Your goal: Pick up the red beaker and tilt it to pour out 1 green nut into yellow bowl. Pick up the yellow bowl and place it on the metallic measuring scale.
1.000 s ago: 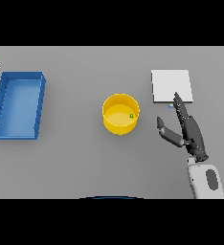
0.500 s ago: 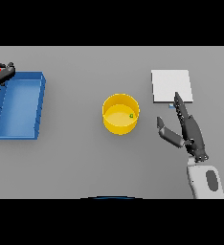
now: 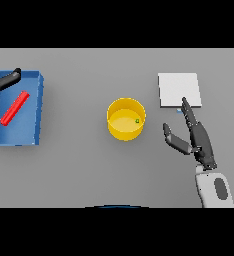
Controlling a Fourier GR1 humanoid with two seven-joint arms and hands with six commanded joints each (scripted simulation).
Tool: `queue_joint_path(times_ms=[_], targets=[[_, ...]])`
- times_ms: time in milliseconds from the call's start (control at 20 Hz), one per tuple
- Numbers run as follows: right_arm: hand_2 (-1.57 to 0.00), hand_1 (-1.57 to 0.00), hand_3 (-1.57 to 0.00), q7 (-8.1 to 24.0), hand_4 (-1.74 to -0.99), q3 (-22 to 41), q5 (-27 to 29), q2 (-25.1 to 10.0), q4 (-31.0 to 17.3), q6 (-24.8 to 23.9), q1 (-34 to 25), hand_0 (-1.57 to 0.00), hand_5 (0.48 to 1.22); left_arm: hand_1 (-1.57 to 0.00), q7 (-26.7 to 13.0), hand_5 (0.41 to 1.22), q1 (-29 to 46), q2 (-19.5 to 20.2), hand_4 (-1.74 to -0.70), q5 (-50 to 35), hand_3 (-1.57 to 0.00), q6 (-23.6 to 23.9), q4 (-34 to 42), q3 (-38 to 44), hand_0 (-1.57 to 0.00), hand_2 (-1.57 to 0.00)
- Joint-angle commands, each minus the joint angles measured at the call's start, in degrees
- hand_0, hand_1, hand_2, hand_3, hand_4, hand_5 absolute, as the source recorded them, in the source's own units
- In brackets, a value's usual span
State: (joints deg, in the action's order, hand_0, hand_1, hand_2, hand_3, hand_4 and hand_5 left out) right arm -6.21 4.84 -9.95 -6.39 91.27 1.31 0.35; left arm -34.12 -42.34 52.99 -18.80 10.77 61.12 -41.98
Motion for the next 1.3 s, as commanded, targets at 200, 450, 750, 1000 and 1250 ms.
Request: queue_joint_path(times_ms=[200, 450, 750, 1000, 1250], targets=[[0.00, 0.00, 0.00, 4.8, -1.262, 1.9, -5.3, -0.6, 0.0, -2.3, -2.1, 0.00, 0.675, -0.03, 2.5, 0.667, 0.7, -1.0, -0.72, 0.2, -0.02, 3.8, 0.4, 0.9, -0.03, -0.03], [0.00, 0.00, 0.00, 1.6, -1.202, 5.9, -6.4, -6.2, -0.5, 6.6, -8.9, -0.01, 0.683, -0.01, 3.2, 0.700, 0.9, -1.2, -0.73, -0.4, 0.00, 5.3, 1.7, 1.4, -0.01, -0.01], [0.00, 0.00, 0.00, 2.2, -1.234, 15.1, -19.7, -13.5, -4.8, 11.8, -19.4, 0.00, 0.627, 0.00, 4.6, 0.709, 1.8, -0.6, -0.75, -1.1, 0.00, 5.5, 2.5, 1.9, 0.00, 0.00], [0.00, 0.00, 0.00, -0.5, -1.234, 20.8, -25.1, -15.6, -9.0, 16.4, -26.9, 0.00, 0.620, 0.00, 5.0, 0.714, 2.4, -1.0, -0.75, -1.6, 0.00, 5.3, 2.4, 1.9, 0.00, 0.00], [0.00, 0.00, 0.00, -1.7, -1.210, 25.6, -28.6, -16.2, -11.7, 20.6, -31.2, 0.00, 0.641, 0.00, 7.0, 0.721, 3.2, -0.6, -0.77, -2.5, 0.00, 5.1, 2.0, 2.8, 0.00, 0.00]])
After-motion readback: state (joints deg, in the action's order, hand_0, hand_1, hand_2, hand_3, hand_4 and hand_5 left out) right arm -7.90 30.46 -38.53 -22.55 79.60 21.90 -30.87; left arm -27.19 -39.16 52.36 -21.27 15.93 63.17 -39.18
